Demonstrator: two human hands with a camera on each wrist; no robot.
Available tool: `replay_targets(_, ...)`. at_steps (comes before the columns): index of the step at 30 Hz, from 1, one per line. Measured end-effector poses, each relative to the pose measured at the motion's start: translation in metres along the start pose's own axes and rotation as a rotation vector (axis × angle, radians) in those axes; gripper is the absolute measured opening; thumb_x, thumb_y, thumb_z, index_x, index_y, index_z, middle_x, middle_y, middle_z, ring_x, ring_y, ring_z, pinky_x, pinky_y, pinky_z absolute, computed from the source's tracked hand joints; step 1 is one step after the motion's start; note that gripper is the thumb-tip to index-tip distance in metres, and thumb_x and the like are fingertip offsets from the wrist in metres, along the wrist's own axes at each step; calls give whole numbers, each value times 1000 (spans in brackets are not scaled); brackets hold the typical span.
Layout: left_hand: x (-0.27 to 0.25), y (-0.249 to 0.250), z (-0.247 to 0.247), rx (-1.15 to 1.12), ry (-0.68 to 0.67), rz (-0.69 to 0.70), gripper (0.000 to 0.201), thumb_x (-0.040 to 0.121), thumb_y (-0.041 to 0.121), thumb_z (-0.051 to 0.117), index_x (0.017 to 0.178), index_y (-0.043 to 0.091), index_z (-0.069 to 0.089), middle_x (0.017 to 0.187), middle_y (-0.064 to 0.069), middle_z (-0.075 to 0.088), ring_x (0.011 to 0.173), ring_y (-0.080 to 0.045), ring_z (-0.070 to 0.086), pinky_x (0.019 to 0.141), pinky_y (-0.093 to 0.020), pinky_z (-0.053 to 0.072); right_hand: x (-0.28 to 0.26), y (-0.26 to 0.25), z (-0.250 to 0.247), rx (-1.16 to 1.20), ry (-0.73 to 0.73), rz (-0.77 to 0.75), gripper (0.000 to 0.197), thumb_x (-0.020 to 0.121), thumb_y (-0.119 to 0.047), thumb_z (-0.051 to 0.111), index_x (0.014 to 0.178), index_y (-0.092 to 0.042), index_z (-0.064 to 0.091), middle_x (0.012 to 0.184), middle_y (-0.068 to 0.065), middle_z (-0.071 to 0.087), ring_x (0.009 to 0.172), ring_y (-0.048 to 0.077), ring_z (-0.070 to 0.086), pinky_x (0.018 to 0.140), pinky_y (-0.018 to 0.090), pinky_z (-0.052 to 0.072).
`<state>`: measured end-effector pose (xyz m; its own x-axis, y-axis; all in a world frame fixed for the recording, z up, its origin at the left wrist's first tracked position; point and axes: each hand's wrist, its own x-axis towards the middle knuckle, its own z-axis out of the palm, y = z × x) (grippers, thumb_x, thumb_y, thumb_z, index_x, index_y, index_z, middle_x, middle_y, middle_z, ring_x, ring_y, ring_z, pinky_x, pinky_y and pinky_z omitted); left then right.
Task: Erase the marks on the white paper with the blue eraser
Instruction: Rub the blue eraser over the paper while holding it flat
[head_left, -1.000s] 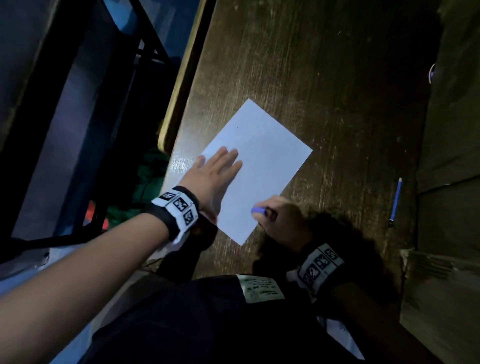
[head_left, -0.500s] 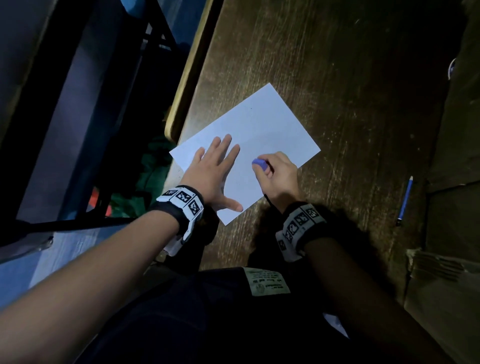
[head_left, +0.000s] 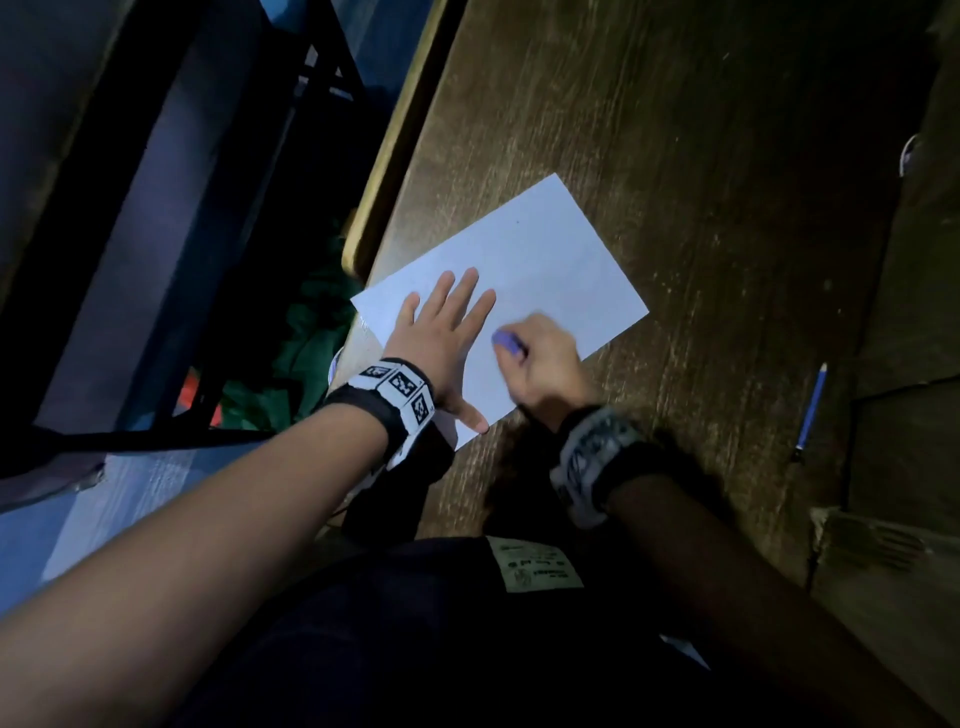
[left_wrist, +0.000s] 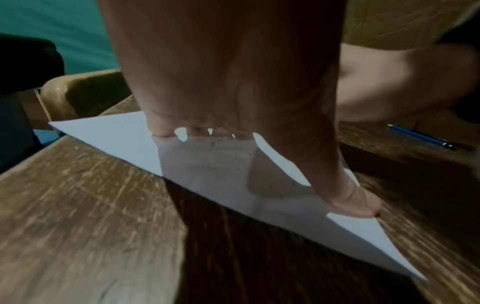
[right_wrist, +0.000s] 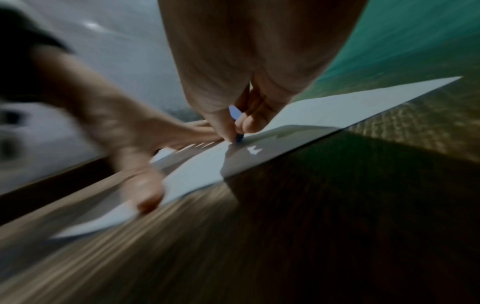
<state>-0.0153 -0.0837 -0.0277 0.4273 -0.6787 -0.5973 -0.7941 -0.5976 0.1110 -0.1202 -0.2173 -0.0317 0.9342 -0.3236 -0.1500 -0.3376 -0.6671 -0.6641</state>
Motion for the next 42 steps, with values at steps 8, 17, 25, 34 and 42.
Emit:
replay_targets(8,-4,6,-13,-20,31,20,149,57,84,75,161,13,-5,167,-11,-23,154,-32,-20,121,-60,6,20,16,-26,-4,135,82,11,84,-19,70,93,-13,74,90,3,69,84,14,61,81,24,49)
replay_targets(17,15,-1,2,-55,78,49,145,57,97,56,160,25,-16,166,-6,-29,154,-31,-21,122,-57,-2,1,-1,-9,-33,-81,-35,6,85,-19,66,83,-15,70,80,2,61,73,13,54,71,27,47)
replay_targets(25,22,-7,8,-58,97,42,145,58,98,53,158,26,-23,165,0,-31,153,-25,-24,123,-52,-7,2,-5,7,-38,22,-46,7,87,-10,64,83,-6,68,79,6,55,70,22,54,68,34,47)
replay_targets(34,25,-6,6,-73,40,40,153,49,102,54,157,29,-26,163,1,-35,152,-26,-28,121,-55,-11,23,2,-1,-8,131,-60,10,91,-12,61,92,-6,68,83,5,56,73,16,53,69,26,44)
replay_targets(42,26,-6,5,-53,12,31,153,50,103,53,156,29,-28,161,2,-39,150,-26,-32,120,-56,-14,34,8,-15,-90,72,-39,11,93,-20,61,95,-13,70,87,2,59,78,15,56,74,26,46)
